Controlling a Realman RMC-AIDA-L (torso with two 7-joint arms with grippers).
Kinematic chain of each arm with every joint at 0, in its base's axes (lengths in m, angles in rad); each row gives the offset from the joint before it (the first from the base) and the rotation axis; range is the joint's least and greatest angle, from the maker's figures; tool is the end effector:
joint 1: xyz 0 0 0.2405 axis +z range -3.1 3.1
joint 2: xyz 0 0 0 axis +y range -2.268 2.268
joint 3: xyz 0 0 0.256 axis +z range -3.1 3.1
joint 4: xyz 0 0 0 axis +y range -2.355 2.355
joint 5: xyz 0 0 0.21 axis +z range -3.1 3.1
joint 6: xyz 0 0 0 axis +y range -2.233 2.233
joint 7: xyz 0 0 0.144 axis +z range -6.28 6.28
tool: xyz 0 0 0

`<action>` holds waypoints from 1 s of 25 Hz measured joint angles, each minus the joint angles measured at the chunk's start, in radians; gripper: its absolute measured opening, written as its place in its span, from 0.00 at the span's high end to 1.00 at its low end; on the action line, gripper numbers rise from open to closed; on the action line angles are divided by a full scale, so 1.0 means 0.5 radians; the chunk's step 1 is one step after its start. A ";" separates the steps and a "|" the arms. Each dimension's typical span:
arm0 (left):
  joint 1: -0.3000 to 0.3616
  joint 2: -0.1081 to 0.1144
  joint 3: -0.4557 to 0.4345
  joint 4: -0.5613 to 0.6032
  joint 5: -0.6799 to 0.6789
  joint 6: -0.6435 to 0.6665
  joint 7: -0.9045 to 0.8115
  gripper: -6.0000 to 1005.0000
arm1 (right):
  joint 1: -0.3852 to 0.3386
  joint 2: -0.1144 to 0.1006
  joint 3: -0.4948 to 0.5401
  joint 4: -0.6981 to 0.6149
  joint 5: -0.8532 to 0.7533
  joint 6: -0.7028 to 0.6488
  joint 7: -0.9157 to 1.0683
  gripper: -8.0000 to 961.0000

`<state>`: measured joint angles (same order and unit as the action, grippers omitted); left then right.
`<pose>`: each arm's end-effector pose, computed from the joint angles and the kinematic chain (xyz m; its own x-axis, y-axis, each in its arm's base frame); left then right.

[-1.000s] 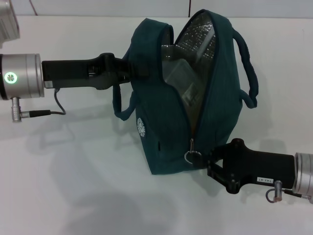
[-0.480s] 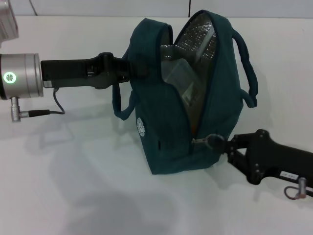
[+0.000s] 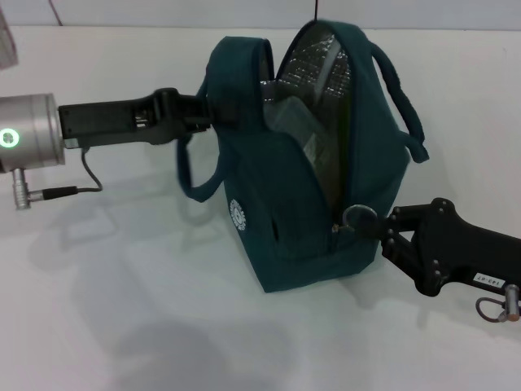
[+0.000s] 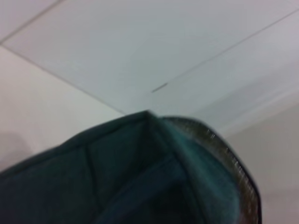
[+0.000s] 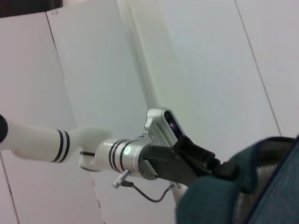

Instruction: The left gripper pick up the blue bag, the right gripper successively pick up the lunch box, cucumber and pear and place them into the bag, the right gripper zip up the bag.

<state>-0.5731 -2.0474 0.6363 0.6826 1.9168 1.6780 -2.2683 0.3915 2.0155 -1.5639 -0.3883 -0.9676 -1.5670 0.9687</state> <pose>-0.2361 0.3415 0.0294 0.1861 0.8584 0.4780 0.8328 -0.3959 0.3868 0.2441 0.2697 -0.0462 0.6230 -0.1882 -0.7593 -0.3382 -0.9400 -0.0445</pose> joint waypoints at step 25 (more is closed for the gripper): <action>0.391 -0.065 0.002 -0.005 -0.586 0.266 1.095 0.19 | 0.179 0.014 0.004 -0.127 0.374 -0.028 -0.184 0.98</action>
<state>-0.3776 -2.0799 0.6374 0.6802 1.6238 1.8110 -1.7207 0.4813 2.0223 -1.5617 -0.4518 -0.7804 -1.5810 0.8768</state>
